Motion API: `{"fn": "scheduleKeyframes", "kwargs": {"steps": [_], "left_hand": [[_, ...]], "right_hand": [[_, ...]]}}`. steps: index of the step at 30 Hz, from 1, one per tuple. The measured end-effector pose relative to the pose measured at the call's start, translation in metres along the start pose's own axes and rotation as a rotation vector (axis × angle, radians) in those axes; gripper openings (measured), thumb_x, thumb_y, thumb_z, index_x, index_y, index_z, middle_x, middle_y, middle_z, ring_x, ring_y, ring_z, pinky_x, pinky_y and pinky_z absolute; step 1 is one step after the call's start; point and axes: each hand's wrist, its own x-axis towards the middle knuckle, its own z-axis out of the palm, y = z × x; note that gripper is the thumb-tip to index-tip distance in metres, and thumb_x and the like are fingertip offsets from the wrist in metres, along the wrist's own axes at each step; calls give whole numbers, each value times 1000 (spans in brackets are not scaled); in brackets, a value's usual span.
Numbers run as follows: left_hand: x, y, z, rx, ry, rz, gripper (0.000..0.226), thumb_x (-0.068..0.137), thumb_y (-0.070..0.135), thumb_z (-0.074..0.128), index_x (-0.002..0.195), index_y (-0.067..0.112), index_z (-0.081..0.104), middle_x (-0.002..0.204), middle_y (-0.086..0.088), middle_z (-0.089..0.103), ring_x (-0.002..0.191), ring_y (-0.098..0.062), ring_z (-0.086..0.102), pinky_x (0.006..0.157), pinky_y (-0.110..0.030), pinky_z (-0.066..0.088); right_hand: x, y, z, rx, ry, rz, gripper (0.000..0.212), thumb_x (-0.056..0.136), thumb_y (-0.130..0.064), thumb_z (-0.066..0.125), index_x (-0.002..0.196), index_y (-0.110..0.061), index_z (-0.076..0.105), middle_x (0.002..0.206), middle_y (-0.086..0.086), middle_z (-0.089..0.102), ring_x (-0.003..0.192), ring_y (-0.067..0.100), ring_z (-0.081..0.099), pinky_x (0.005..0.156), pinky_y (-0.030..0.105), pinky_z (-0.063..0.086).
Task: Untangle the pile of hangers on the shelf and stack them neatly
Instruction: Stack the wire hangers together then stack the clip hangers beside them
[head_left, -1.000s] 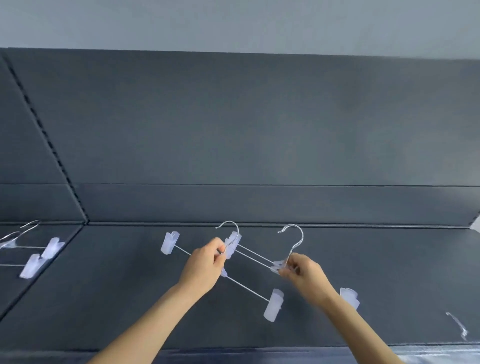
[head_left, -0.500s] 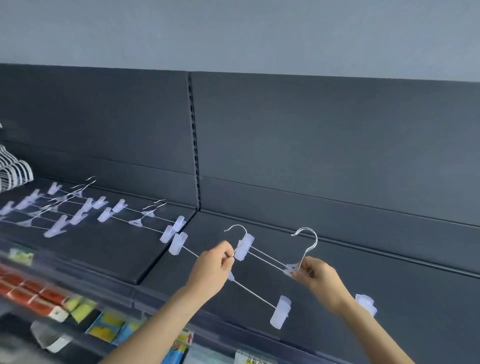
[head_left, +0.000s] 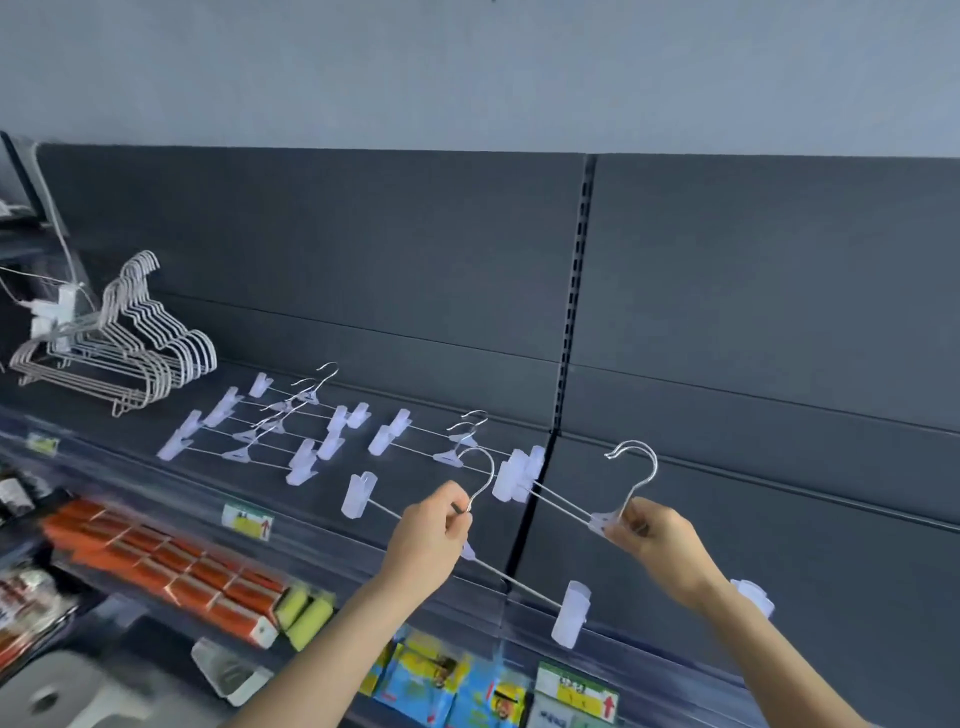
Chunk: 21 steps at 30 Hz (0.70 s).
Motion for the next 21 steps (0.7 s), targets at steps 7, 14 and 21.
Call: {"fn": "scheduleKeyframes", "kwargs": {"steps": [7, 14, 21], "left_hand": [[22, -31, -28, 29, 21, -48, 31, 90, 6, 48, 70, 29, 42, 47, 13, 57, 51, 1, 54, 55, -26, 43], [52, -45, -49, 61, 54, -85, 21, 89, 7, 48, 75, 22, 47, 48, 15, 59, 52, -6, 56, 60, -37, 50], [75, -67, -74, 58, 31, -71, 25, 88, 7, 48, 71, 25, 47, 51, 7, 57, 51, -10, 57, 62, -42, 51]], "right_hand": [[38, -15, 36, -97, -35, 17, 34, 87, -22, 60, 61, -13, 39, 78, -6, 65, 64, 13, 49, 58, 19, 38], [80, -31, 73, -96, -118, 9, 39, 88, -29, 57, 62, -14, 32, 67, -4, 46, 62, 17, 37, 57, 27, 31], [114, -45, 124, -101, -226, 24, 34, 89, -26, 56, 63, -18, 36, 93, 0, 69, 77, 16, 55, 75, 30, 45]]}}
